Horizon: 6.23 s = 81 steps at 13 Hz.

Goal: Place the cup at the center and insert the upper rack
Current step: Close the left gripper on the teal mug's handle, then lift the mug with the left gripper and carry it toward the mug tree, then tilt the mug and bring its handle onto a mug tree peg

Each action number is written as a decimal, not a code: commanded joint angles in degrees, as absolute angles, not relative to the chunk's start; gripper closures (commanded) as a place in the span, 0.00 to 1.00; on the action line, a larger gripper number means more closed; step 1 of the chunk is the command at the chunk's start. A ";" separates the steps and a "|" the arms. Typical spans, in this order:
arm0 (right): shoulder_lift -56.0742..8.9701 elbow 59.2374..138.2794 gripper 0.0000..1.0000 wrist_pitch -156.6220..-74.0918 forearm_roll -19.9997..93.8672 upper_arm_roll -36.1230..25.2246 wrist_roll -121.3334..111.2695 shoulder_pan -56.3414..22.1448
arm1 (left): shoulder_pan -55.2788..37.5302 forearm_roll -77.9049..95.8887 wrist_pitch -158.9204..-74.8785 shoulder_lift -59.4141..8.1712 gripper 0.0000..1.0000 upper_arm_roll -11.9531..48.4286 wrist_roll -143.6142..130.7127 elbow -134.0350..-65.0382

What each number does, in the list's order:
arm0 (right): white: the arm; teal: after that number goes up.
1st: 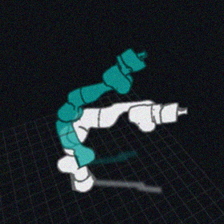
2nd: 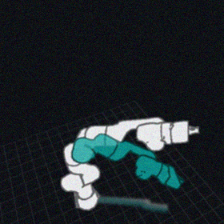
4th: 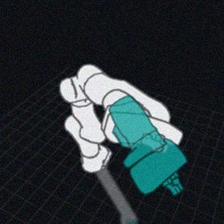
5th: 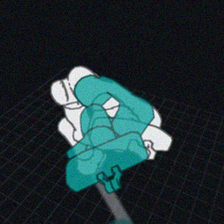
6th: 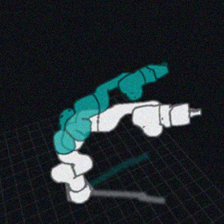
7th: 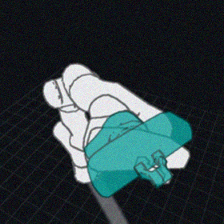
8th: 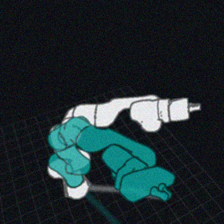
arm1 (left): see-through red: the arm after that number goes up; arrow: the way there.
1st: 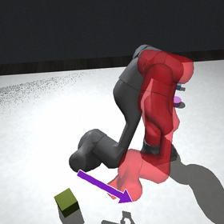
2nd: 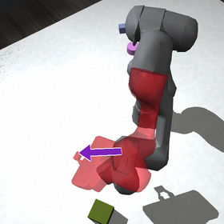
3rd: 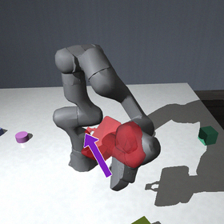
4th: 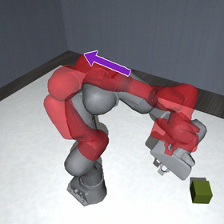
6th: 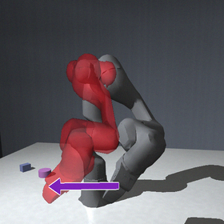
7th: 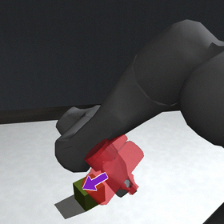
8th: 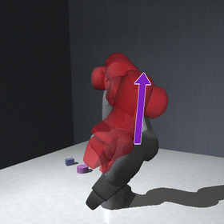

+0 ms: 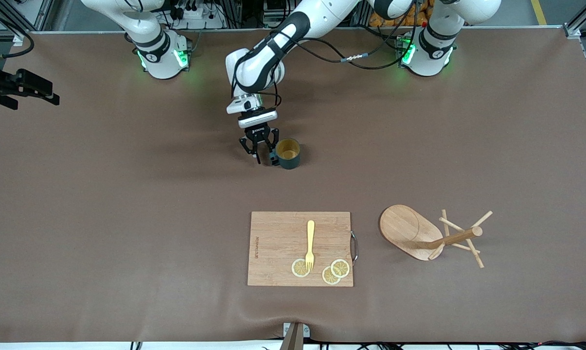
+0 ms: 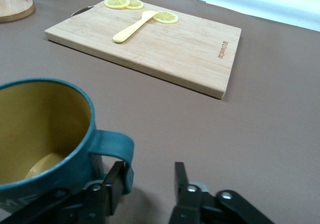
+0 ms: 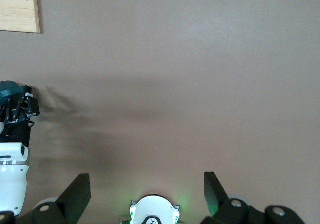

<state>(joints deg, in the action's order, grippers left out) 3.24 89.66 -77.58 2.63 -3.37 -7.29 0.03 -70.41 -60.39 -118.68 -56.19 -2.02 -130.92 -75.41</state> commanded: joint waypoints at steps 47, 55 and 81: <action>4.39 90.00 0.00 -80.42 -0.97 -3.08 -7.29 2.73 | -49.15 -16.45 -141.76 -30.24 1.00 -2.11 -120.41 -74.97; 4.31 90.00 0.00 -80.42 -0.70 -2.99 -6.94 2.55 | -41.85 1.82 -145.81 -28.83 1.00 -1.41 -111.45 -74.97; 4.31 88.77 0.00 -81.12 -0.26 -2.64 -6.68 2.20 | -18.64 46.55 -140.11 -23.20 1.00 4.66 -74.48 -79.28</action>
